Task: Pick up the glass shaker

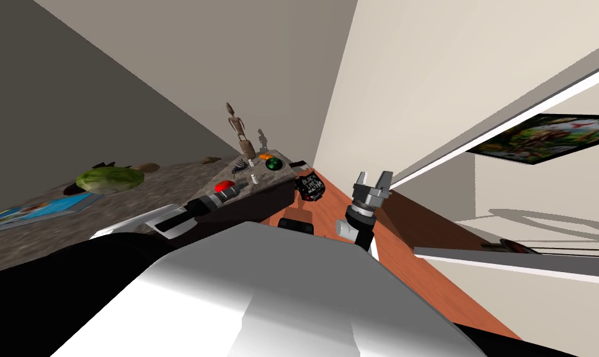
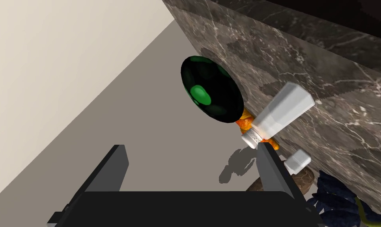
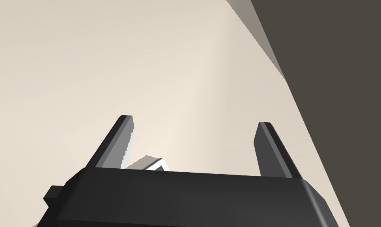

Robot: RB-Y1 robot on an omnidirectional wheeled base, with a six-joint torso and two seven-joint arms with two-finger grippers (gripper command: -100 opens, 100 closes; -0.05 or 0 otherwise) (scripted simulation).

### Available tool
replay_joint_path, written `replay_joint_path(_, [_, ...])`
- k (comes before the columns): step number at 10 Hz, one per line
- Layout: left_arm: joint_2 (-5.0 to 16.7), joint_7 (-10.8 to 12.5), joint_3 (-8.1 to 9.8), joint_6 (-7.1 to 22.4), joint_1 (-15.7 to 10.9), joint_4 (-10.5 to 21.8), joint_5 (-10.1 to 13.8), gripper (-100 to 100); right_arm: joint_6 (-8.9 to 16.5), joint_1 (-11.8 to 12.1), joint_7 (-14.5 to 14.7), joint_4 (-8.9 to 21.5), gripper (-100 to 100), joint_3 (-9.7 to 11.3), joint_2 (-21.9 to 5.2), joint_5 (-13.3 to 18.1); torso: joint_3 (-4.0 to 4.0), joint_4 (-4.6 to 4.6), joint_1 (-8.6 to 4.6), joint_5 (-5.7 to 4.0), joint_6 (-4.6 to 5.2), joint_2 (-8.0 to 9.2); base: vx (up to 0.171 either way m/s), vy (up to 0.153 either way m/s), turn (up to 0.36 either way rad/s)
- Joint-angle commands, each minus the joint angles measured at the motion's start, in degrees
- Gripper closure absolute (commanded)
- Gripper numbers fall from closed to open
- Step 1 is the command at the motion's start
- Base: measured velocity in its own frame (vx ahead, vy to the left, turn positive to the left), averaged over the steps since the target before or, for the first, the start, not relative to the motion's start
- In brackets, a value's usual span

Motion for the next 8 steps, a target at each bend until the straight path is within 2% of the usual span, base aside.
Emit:
replay_joint_path(1, [2.1, 0.1, 0.00, 0.9, 0.6, 0.1, 0.1, -100, 0.0, 0.0, 0.0, 0.0, 0, 0.0, 0.0, 0.0, 0.00, 0.00, 0.00, 0.00, 0.00, 0.00, 0.024, -0.051, -0.024])
replay_joint_path(2, [4.1, -0.1, -0.05, 1.5, 1.9, 1.4, 0.2, -100, 0.0, 0.0, 0.0, 0.0, 0, 0.0, 0.0, 0.0, 0.01, 0.01, 0.02, -0.01, 0.00, 0.02, 0.040, -0.044, -0.067])
replay_joint_path(3, [4.9, -0.1, -0.05, 1.5, 1.9, 1.4, 0.2, -100, 0.0, 0.0, 0.0, 0.0, 0, 0.0, 0.0, 0.0, -0.01, 0.00, 0.05, 0.00, 0.01, -0.03, 0.035, -0.028, -0.030])
replay_joint_path(5, [8.9, -0.9, -0.37, 2.6, 4.5, 4.1, 0.5, -100, 0.0, 0.0, 0.0, 0.0, 0, 0.0, 0.0, 0.0, -0.01, 0.00, 0.10, 0.02, 0.01, -0.02, 0.057, -0.054, -0.081])
replay_joint_path(6, [10.2, -0.9, -0.37, 2.6, 4.5, 4.1, 0.5, -100, 0.0, 0.0, 0.0, 0.0, 0, 0.0, 0.0, 0.0, -0.08, -0.03, -0.03, 0.00, 0.01, -0.15, 0.063, -0.061, -0.019])
replay_joint_path(7, [12.0, -1.5, -0.62, 3.1, 5.9, 5.5, 0.7, -100, 0.0, 0.0, 0.0, 0.0, 0, 0.0, 0.0, 0.0, -0.08, -0.03, -0.02, -0.01, -0.01, -0.13, 0.038, -0.044, -0.052])
replay_joint_path(8, [12.7, -1.5, -0.62, 3.1, 5.9, 5.5, 0.7, -100, 0.0, 0.0, 0.0, 0.0, 0, 0.0, 0.0, 0.0, -0.04, -0.02, 0.04, 0.00, 0.01, -0.07, 0.025, -0.026, -0.037])
